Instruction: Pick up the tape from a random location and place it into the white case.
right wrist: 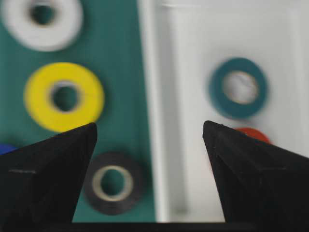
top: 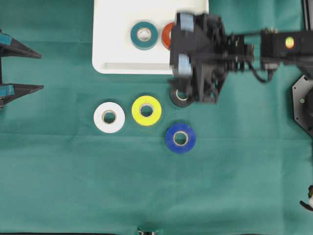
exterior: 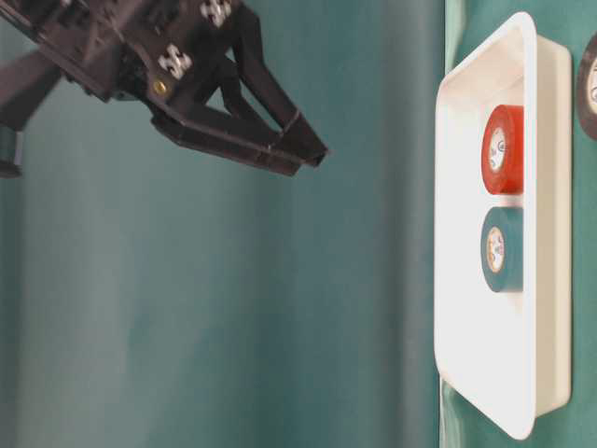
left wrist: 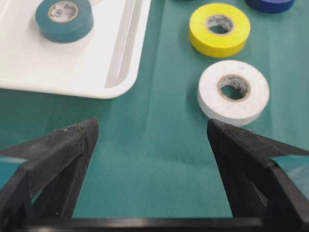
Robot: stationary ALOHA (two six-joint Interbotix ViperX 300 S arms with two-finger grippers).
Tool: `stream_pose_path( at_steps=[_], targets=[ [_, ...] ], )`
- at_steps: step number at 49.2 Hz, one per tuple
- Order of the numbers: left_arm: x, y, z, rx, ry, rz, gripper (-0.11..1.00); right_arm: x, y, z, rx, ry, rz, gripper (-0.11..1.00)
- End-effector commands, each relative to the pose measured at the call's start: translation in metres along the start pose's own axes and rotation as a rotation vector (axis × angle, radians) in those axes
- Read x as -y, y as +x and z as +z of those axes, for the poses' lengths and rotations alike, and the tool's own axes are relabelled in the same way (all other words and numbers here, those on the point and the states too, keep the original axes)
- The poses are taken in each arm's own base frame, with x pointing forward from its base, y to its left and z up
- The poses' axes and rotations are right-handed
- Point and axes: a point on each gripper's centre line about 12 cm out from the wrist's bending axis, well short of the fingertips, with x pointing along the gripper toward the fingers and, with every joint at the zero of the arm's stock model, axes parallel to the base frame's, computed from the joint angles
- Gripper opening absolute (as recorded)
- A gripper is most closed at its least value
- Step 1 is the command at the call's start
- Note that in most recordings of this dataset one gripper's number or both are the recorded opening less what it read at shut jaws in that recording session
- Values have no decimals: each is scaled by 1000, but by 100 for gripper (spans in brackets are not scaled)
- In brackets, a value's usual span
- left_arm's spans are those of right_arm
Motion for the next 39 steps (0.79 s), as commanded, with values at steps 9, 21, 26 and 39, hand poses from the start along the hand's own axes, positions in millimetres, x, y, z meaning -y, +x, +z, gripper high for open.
stream_pose_path(
  at_steps=[9, 21, 26, 39],
  targets=[
    [-1, 1, 4, 3, -4, 2, 99, -13, -12, 8, 40, -17, 27, 85],
    [-1, 1, 4, 3, -4, 2, 99, -9, -32, -1, 73, -19, 30, 84],
    [-1, 1, 4, 3, -4, 2, 99, -6, -47, -11, 114, -18, 38, 84],
    [-1, 1, 4, 9, -4, 2, 99, 2, -92, -46, 272, -6, 72, 84]
  ],
)
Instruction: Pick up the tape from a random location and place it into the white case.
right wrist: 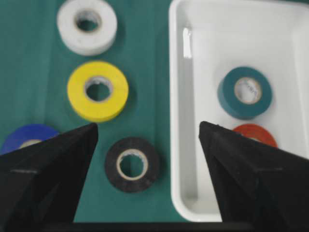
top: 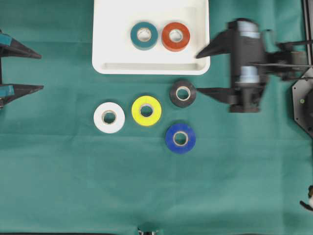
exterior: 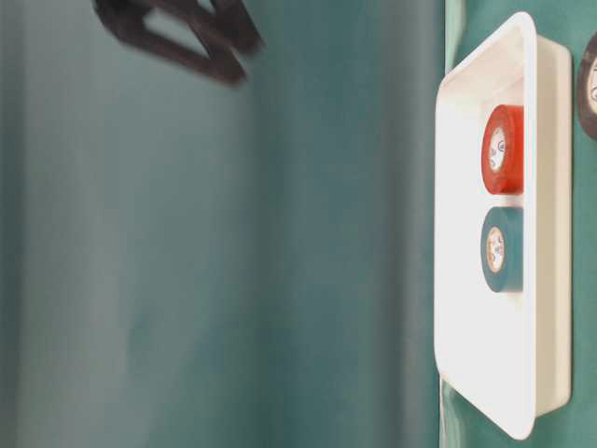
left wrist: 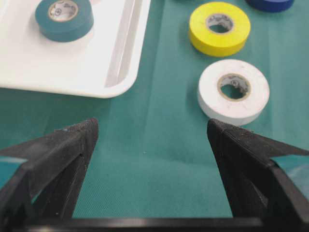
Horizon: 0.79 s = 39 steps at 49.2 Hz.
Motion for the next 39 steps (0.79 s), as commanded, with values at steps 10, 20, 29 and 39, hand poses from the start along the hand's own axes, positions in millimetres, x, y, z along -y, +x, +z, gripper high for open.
stream_pose_path(
  at_steps=[10, 20, 29, 39],
  targets=[
    [-1, 1, 4, 11, -1, 3, 99, 3, -33, -36, 160, 3, 40, 84],
    [-1, 0, 5, 12, -3, 3, 99, 4, -28, -75, 224, 29, 73, 84],
    [-1, 1, 4, 9, -3, 3, 99, 2, -17, -103, 234, 65, 98, 84],
    [-1, 1, 4, 9, -3, 3, 99, 1, -7, -117, 222, 70, 111, 83]
  ],
)
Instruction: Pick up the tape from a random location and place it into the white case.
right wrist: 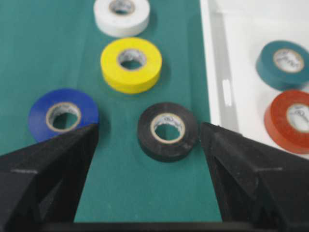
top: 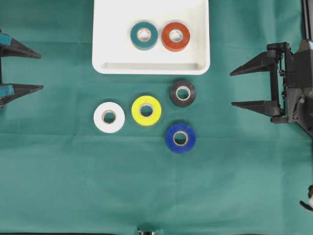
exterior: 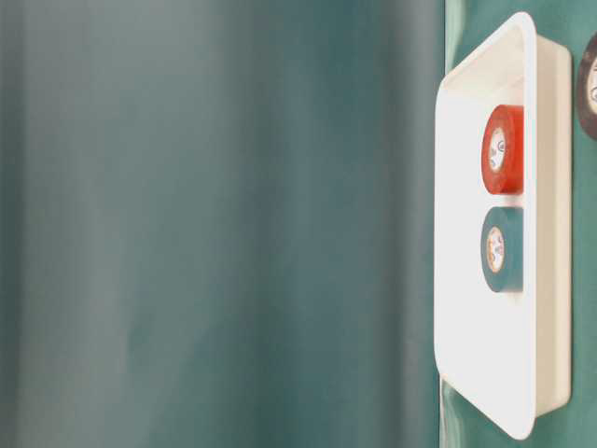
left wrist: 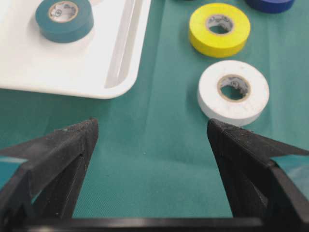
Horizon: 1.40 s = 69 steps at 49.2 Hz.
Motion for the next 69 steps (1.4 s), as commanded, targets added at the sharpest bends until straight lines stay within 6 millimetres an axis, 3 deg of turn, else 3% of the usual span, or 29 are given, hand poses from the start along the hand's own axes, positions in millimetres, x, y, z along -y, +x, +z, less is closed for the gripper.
stream_pose_path(
  at_steps=[1, 38, 69],
  targets=[
    [-1, 1, 3, 6, -3, 3, 99, -1, 2, 2, 17, 5, 7, 83],
    [3, 1, 4, 9, 0, -14, 99, -1, 4, 3, 23, 2, 10, 82],
    [55, -7, 12, 81, 59, -301, 99, -1, 4, 5, 26, -1, 10, 82]
  ],
)
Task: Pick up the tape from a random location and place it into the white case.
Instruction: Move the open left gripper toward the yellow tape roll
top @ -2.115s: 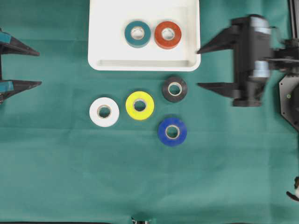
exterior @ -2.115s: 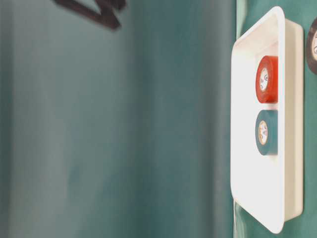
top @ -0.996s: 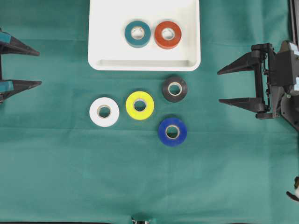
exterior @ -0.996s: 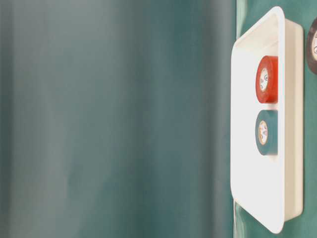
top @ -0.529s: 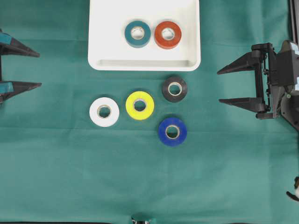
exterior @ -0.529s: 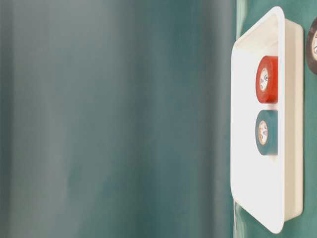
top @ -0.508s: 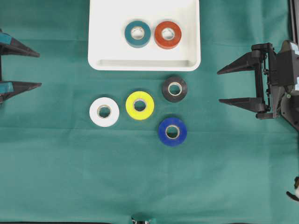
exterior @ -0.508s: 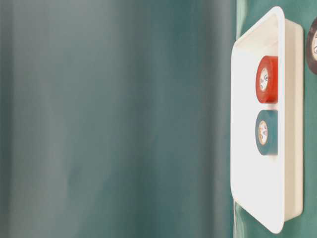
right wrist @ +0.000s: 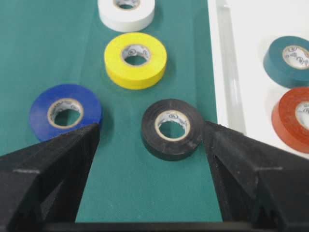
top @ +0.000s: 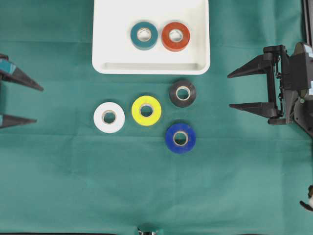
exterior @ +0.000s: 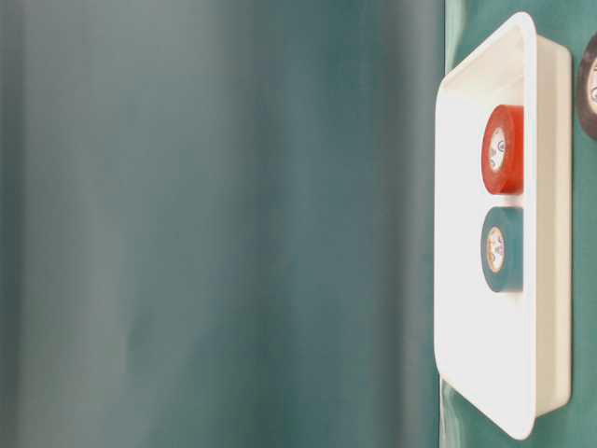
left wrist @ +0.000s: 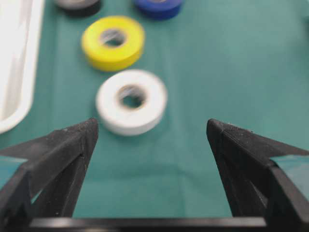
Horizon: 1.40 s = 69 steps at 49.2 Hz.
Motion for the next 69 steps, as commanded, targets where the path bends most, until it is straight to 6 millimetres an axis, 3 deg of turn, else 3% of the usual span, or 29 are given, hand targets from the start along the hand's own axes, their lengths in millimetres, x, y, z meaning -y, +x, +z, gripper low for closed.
stream_pose_path(
  at_steps=[1, 17, 34, 55, 69],
  targets=[
    [2, 2, 6, 18, 2, -9, 99, -1, 0, 9, 27, -1, 3, 82],
    [2, 15, 8, 26, 2, -9, 99, -1, 0, 10, 32, -2, 4, 82],
    [3, 49, 28, 47, 5, -8, 99, -1, 0, 11, 32, -4, 3, 82],
    [-7, 124, 62, -2, -2, 31, 99, -1, 0, 11, 29, -7, 2, 82],
    [-7, 174, 95, -12, 2, 33, 99, -1, 0, 10, 25, -7, 1, 82]
  ],
)
